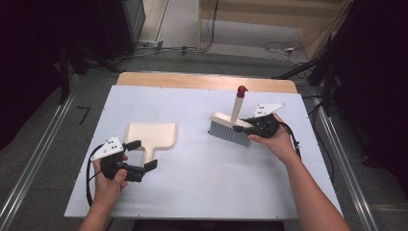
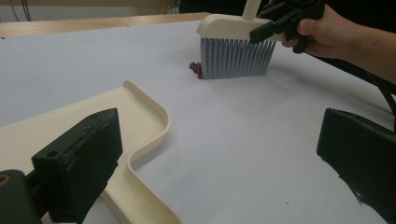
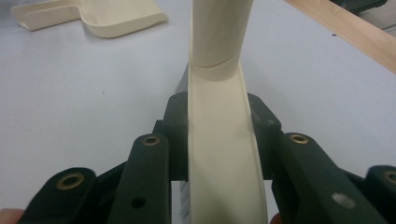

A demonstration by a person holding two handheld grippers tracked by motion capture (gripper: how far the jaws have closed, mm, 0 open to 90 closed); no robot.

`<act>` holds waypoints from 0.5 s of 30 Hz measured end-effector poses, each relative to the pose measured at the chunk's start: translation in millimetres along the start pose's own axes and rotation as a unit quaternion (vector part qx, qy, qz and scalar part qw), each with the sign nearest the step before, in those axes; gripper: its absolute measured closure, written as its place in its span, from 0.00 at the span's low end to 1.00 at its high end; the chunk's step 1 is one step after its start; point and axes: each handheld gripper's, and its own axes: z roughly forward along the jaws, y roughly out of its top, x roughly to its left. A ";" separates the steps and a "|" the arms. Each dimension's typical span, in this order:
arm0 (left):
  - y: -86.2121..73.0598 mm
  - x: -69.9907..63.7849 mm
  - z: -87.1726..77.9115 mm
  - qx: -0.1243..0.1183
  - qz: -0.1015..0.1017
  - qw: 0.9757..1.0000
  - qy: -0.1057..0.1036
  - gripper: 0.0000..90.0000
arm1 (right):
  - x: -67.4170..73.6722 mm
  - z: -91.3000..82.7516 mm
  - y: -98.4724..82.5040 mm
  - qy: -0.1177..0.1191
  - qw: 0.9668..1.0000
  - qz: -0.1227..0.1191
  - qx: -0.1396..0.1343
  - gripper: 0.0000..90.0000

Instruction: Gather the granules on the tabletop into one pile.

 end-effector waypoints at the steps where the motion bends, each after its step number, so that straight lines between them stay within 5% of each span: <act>1: 0.0 0.1 0.1 0.000 0.001 1.000 0.000 0.01 | -0.3 -0.1 -0.2 -0.001 1.000 0.001 0.000 0.72; 15: -0.1 0.0 0.4 0.002 0.001 1.000 0.000 0.01 | 6.8 -8.1 5.6 -0.011 1.000 0.001 0.002 0.72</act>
